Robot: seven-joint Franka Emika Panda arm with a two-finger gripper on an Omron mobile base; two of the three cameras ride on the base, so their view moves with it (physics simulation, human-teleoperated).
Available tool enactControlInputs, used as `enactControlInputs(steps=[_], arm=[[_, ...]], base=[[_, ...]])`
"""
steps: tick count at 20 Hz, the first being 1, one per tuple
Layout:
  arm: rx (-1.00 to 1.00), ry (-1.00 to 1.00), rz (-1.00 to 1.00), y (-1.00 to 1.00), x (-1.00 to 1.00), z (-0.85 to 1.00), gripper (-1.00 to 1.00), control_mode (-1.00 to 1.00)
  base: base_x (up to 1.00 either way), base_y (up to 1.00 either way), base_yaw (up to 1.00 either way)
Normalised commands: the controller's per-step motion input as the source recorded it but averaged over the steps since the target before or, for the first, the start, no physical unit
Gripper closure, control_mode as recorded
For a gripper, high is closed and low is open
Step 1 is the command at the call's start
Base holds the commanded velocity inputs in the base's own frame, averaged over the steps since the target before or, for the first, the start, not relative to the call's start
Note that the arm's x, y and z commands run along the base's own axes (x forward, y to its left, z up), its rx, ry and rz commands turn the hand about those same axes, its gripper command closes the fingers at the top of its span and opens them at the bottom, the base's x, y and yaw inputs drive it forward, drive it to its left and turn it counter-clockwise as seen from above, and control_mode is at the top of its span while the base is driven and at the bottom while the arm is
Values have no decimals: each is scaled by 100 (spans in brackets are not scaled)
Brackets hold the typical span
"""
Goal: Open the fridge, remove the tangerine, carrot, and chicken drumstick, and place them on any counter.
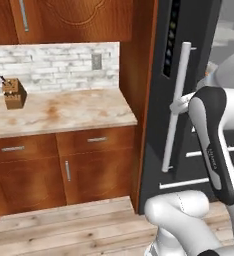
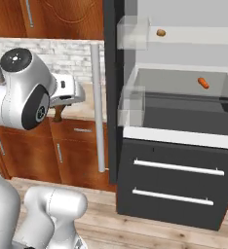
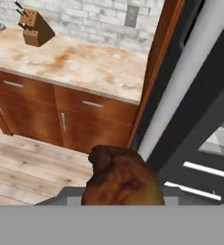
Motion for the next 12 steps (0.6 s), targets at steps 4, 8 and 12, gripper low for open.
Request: enactControlInputs(steps=[4,8,12], arm=[[0,0,0,0,0,0,100,100],[0,0,0,0,0,0,100,100],[0,0,0,0,0,0,100,100]], base=[[94,93,1],[100,52,0],[84,28,0]])
